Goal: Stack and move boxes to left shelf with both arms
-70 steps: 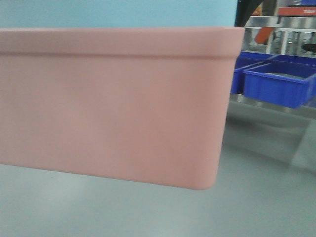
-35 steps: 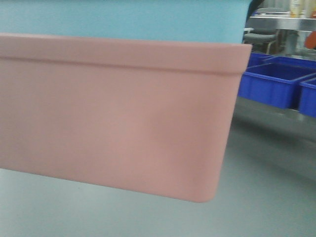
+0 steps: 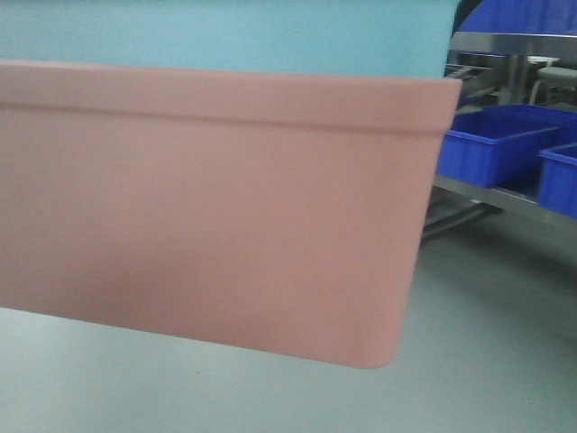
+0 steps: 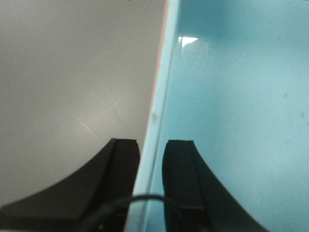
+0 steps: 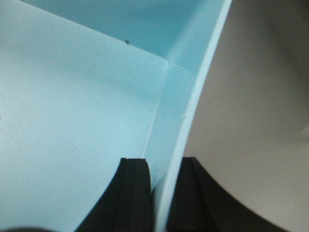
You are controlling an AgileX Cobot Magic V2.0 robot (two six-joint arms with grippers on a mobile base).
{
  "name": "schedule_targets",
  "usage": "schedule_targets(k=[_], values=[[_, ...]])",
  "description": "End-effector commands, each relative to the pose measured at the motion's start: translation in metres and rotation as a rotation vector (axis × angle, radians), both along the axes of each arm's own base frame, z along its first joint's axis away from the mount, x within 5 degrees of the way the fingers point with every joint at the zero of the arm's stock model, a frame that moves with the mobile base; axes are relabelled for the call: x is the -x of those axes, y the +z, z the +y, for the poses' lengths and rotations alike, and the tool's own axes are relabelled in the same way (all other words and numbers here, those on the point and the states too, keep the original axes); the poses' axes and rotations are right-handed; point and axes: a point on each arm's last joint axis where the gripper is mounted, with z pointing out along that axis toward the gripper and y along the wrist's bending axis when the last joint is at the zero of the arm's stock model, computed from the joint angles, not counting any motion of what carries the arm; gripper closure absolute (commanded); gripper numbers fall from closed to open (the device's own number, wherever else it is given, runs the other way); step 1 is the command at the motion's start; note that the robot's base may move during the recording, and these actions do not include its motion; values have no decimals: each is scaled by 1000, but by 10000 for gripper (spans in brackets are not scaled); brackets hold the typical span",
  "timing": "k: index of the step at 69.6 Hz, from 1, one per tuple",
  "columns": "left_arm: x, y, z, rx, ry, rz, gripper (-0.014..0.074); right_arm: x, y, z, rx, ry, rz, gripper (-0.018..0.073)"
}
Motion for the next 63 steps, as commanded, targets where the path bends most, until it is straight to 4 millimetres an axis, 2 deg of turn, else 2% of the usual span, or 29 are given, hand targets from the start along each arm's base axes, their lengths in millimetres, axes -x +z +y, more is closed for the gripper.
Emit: schedule_targets(k=[1,63], values=[[14,41,-28,305,-146,-150,608,0,35,24,-244,190,-196,501],[14,41,-28,305,-146,-150,608,0,35,24,-244,190,-196,501]])
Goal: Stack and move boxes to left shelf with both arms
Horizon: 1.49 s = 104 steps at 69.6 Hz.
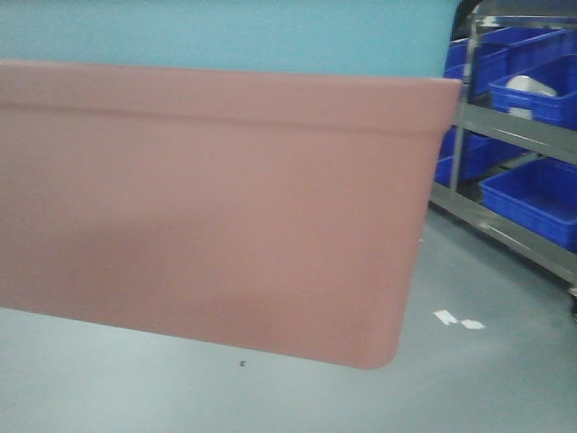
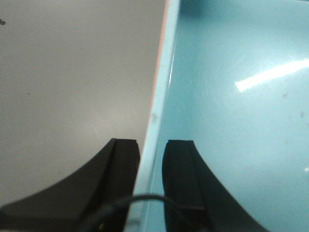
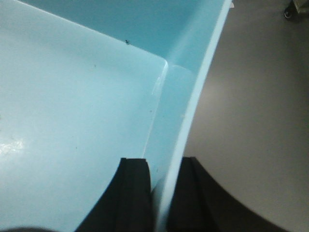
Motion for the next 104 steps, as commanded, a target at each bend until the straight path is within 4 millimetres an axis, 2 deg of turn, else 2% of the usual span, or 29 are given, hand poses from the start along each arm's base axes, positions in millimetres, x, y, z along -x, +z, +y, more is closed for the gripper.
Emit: schedule_targets(k=[1,104], values=[[14,41,-28,305,-146,-150,608,0,35,24,-244,190,-196,501],[14,41,-28,305,-146,-150,608,0,35,24,-243,190,-196,501]])
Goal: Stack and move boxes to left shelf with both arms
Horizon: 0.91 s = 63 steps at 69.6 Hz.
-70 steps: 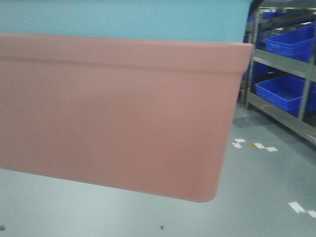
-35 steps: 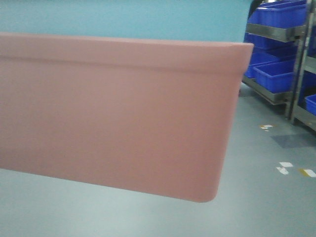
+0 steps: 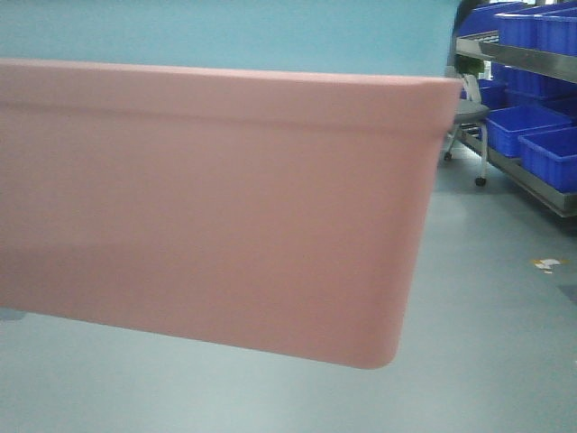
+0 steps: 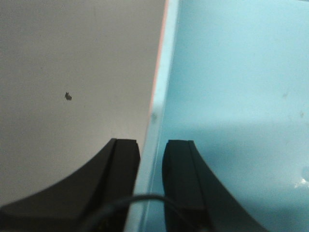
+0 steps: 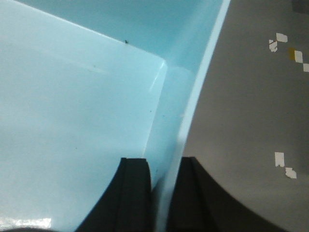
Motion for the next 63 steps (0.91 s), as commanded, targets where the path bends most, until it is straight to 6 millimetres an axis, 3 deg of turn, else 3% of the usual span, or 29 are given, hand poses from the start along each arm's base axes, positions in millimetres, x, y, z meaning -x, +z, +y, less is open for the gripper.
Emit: schedule_targets(k=[1,63], values=[[14,41,-28,305,-145,-150,608,0,35,24,-241,194,-196,501],[14,41,-28,305,-145,-150,608,0,35,24,-241,194,-196,501]])
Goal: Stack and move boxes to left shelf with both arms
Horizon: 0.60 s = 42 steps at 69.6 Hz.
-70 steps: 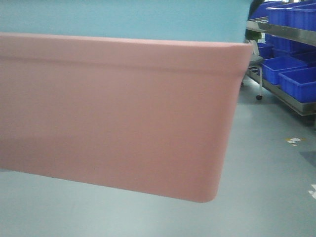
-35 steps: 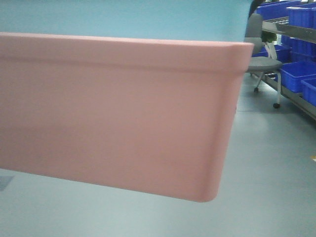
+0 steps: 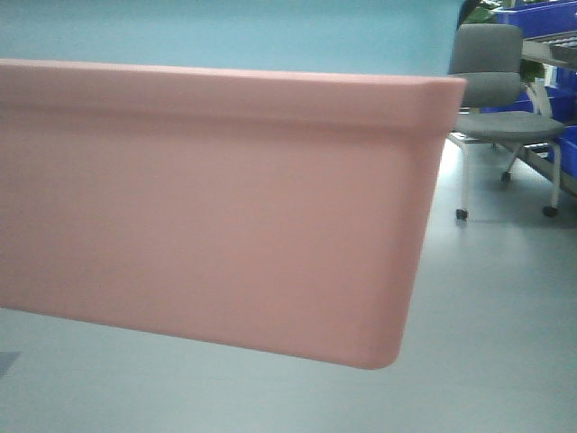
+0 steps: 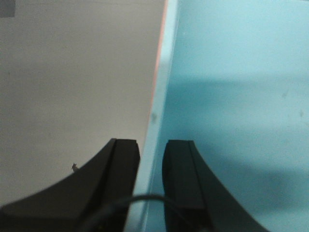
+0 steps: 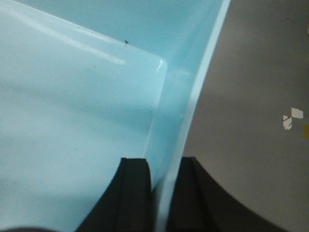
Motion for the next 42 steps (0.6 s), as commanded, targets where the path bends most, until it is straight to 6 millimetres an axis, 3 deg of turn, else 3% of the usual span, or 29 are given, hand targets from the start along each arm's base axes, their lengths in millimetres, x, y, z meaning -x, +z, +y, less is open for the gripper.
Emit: schedule_targets(k=[1,42], values=[[13,41,-27,304,-144,-150,608,0,35,24,-241,194,-196,501],[13,41,-27,304,-144,-150,608,0,35,24,-241,194,-197,501]])
